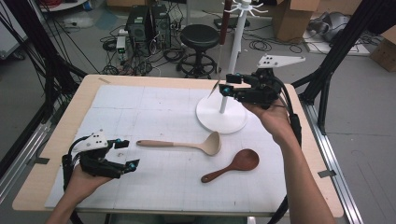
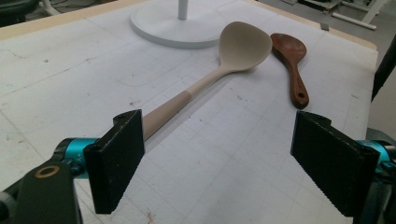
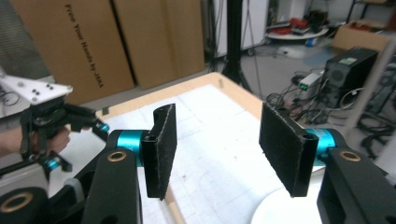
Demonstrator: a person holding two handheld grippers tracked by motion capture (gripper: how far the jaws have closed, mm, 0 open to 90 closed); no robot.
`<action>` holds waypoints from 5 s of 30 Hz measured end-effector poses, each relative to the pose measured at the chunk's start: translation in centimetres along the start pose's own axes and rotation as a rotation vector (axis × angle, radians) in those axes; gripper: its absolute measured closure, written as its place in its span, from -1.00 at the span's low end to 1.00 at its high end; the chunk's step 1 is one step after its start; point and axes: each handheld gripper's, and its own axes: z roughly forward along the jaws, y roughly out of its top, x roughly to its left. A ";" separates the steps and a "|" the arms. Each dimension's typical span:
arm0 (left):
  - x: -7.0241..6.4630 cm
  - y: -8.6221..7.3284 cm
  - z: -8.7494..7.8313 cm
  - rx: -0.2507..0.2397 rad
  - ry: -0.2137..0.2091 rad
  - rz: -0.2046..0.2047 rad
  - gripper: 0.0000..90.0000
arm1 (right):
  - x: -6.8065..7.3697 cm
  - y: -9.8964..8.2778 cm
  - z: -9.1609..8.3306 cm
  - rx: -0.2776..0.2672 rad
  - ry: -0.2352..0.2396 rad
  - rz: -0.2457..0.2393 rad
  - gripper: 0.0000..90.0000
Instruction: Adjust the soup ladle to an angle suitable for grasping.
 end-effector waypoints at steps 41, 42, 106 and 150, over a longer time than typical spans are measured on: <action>0.0 0.0 0.1 -0.001 0.003 0.000 -0.59 | 3.8 -10.2 12.8 0.334 0.096 -0.074 -0.38; 0.0 0.0 0.2 -0.001 0.002 -0.001 -0.59 | 3.8 -10.4 13.0 0.336 0.101 -0.072 -0.38; 0.1 0.1 0.4 -0.003 -0.010 -0.005 -0.59 | 4.0 -14.9 17.8 0.590 0.058 -0.234 0.10; 0.0 0.1 0.4 -0.007 0.003 -0.011 -0.54 | 5.6 -13.4 17.6 0.665 0.107 -0.377 0.76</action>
